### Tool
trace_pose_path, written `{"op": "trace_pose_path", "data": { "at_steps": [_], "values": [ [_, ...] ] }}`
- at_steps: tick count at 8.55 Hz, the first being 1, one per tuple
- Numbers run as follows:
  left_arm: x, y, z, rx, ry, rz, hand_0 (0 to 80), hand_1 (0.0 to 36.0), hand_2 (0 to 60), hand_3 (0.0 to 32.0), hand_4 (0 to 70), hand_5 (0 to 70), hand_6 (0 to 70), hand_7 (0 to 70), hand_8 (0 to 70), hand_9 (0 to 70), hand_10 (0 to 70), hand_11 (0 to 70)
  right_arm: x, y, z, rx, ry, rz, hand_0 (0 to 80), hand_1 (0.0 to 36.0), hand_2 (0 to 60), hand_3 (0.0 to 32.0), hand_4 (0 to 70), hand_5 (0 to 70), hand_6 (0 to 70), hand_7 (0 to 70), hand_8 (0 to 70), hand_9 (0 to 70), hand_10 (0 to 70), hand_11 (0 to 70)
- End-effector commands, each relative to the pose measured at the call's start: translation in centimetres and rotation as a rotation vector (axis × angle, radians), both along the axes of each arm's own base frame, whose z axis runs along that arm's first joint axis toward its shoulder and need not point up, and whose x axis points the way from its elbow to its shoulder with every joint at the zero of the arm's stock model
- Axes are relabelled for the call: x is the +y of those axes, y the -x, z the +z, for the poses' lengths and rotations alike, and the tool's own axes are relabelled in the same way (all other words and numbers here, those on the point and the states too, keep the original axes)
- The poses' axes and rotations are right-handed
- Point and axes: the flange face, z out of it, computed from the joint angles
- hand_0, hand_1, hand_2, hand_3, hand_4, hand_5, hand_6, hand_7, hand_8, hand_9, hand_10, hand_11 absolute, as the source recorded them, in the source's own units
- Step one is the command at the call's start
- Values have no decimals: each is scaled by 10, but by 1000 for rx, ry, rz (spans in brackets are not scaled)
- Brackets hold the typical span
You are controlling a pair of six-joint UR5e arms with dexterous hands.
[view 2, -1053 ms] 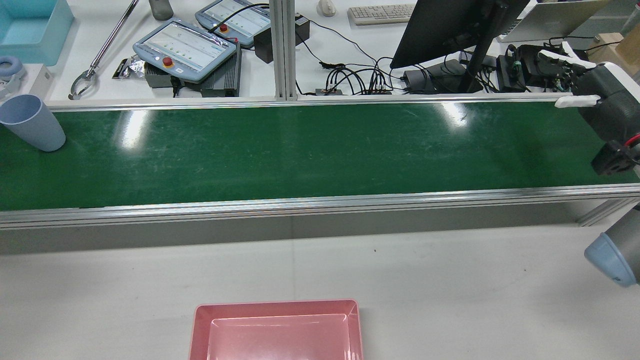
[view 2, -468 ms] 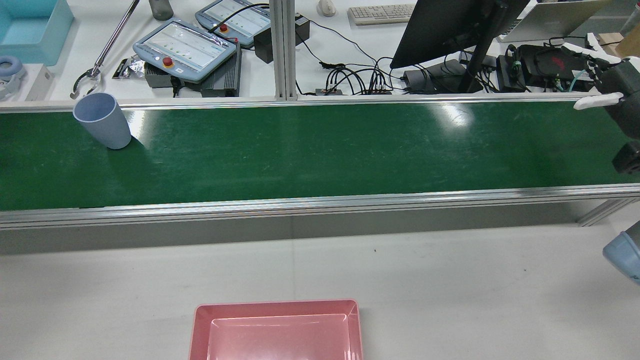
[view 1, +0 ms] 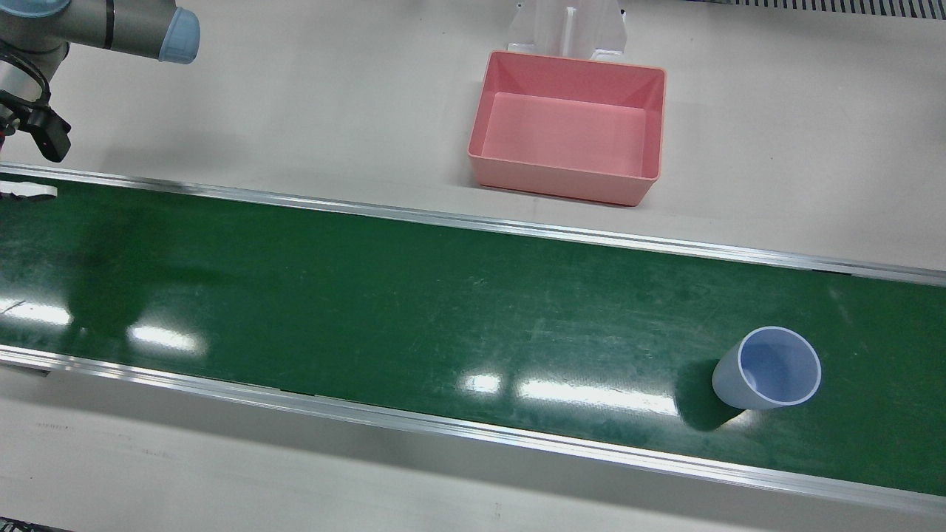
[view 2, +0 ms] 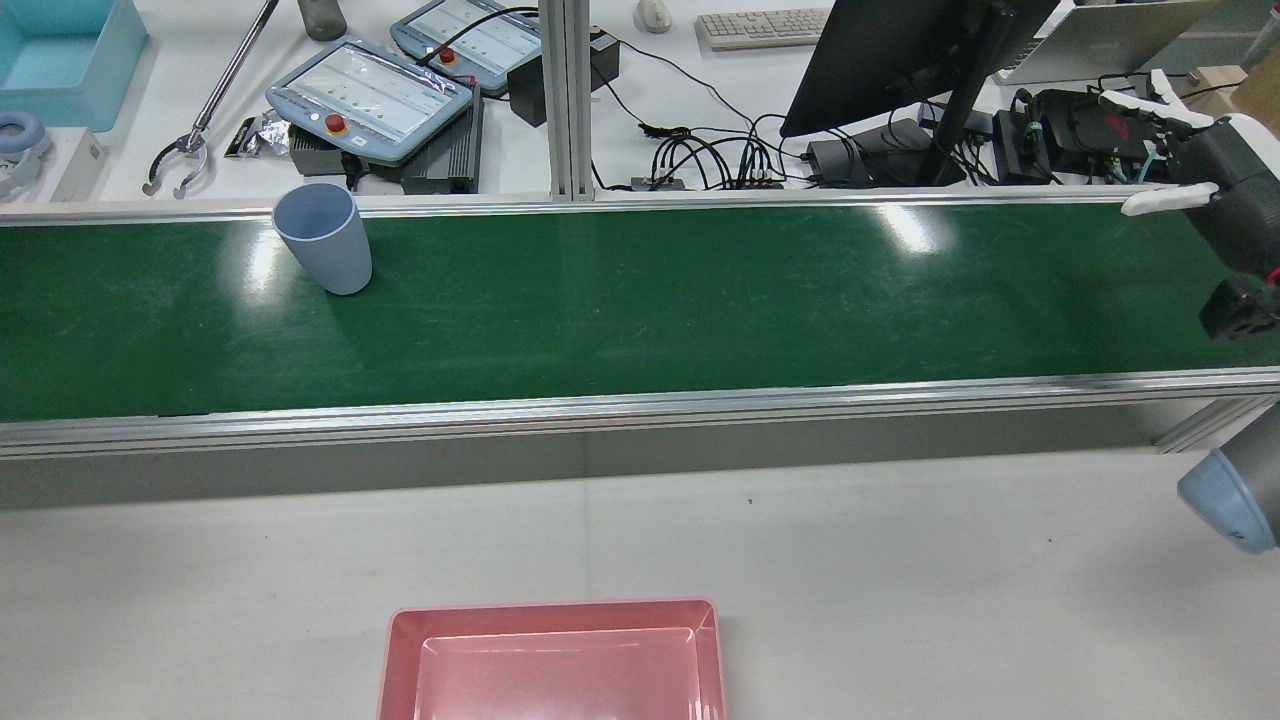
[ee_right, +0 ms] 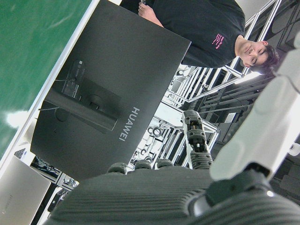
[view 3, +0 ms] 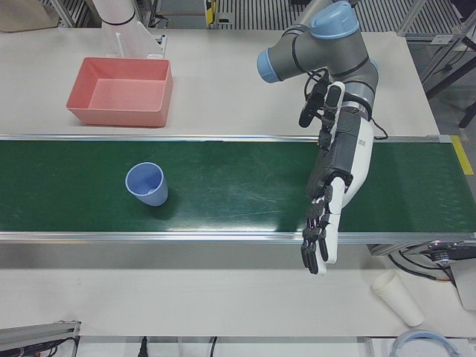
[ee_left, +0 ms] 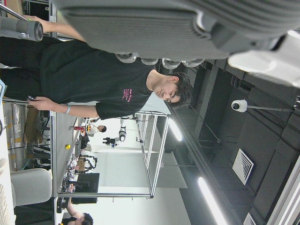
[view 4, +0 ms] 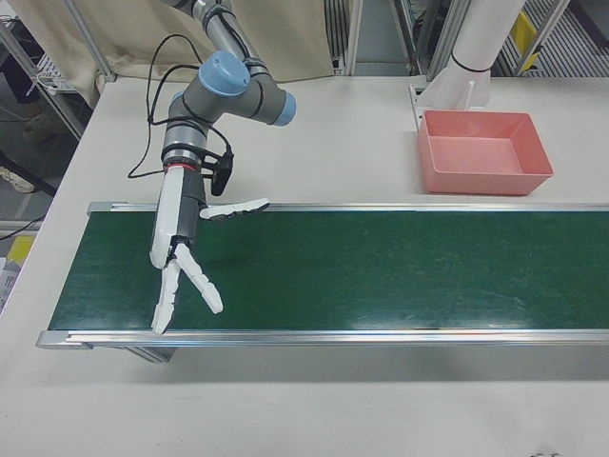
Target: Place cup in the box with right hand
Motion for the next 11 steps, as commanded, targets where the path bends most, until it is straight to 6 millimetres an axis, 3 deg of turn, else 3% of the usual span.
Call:
{"op": "trace_pose_path", "data": {
  "at_steps": [1, 2, 3, 5, 7, 8, 10, 11],
  "values": [
    [0, 0, -1, 0, -1, 0, 0, 0, 0, 0, 0, 0, 0, 0, 0, 0, 0, 0, -19, 25, -14, -20, -22, -28, 442, 85, 85, 30, 40, 22, 0, 0, 0, 0, 0, 0],
    [0, 0, -1, 0, -1, 0, 0, 0, 0, 0, 0, 0, 0, 0, 0, 0, 0, 0, -23, 46, -24, -29, -38, -59, 461, 55, 20, 48, 60, 21, 0, 0, 0, 0, 0, 0],
    [0, 0, -1, 0, -1, 0, 0, 0, 0, 0, 0, 0, 0, 0, 0, 0, 0, 0, -22, 60, -27, -34, -43, -80, 453, 65, 43, 48, 57, 21, 0, 0, 0, 0, 0, 0],
    [0, 0, -1, 0, -1, 0, 0, 0, 0, 0, 0, 0, 0, 0, 0, 0, 0, 0, -22, 64, -30, -38, -47, -88, 464, 61, 22, 58, 66, 22, 0, 0, 0, 0, 0, 0],
    [0, 0, 0, 0, 0, 0, 0, 0, 0, 0, 0, 0, 0, 0, 0, 0, 0, 0, -21, 68, -28, -38, -44, -96, 459, 74, 46, 70, 57, 23, 0, 0, 0, 0, 0, 0],
    [0, 0, 0, 0, 0, 0, 0, 0, 0, 0, 0, 0, 0, 0, 0, 0, 0, 0, -20, 71, -29, -39, -46, -101, 464, 65, 23, 70, 62, 23, 0, 0, 0, 0, 0, 0],
    [0, 0, -1, 1, -1, -1, 0, 0, 0, 0, 0, 0, 0, 0, 0, 0, 0, 0, -16, 88, -28, -37, -42, -131, 471, 58, 0, 76, 66, 24, 0, 0, 0, 0, 0, 0],
    [0, 0, 0, 0, 0, 0, 0, 0, 0, 0, 0, 0, 0, 0, 0, 0, 0, 0, -14, 93, -28, -37, -42, -140, 466, 67, 23, 78, 59, 25, 0, 0, 0, 0, 0, 0]
  ]
}}
